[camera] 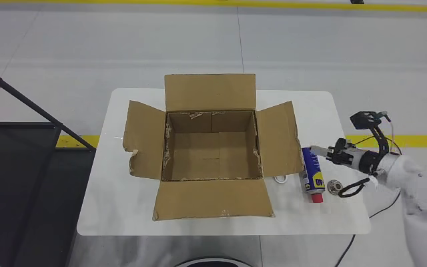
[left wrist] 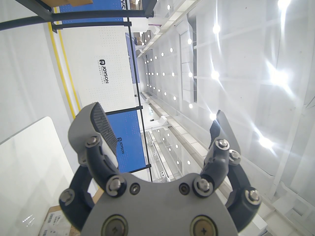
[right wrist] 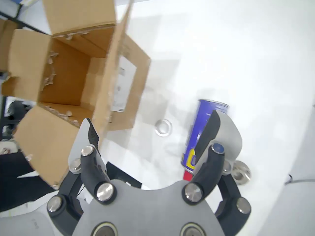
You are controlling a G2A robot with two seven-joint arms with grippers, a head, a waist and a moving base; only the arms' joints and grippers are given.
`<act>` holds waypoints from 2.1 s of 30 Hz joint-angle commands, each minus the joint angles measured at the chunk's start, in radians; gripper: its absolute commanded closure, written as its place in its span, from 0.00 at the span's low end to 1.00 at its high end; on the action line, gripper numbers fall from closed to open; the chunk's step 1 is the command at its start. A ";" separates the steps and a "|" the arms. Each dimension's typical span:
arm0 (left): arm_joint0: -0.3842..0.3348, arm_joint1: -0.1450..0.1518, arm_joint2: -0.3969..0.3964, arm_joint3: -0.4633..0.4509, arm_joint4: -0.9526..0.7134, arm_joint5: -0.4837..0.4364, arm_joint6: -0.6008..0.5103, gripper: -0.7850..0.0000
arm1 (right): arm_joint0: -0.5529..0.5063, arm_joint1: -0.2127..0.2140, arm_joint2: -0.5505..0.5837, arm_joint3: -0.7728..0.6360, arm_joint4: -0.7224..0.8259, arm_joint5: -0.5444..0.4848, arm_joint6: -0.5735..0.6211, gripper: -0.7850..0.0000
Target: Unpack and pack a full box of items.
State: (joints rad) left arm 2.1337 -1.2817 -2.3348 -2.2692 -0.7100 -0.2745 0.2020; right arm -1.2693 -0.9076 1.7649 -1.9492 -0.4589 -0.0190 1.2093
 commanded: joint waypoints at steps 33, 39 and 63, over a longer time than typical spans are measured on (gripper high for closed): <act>0.050 -0.010 0.064 -0.081 0.070 0.098 -0.375 0.00 | -0.052 0.029 -0.052 0.152 -0.390 -0.043 0.111 0.02; 0.050 -0.010 0.064 -0.081 0.070 0.098 -0.375 0.00 | -0.017 0.030 -0.095 0.223 -0.419 -0.018 0.127 0.27; 0.050 -0.010 0.064 -0.081 0.070 0.098 -0.375 0.00 | 0.092 0.029 -0.211 0.375 -0.405 -0.015 0.187 0.55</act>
State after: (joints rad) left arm 2.1836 -1.2917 -2.2709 -2.3500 -0.6398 -0.1761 -0.1728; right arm -1.1788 -0.8790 1.5560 -1.5766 -0.8636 -0.0345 1.3966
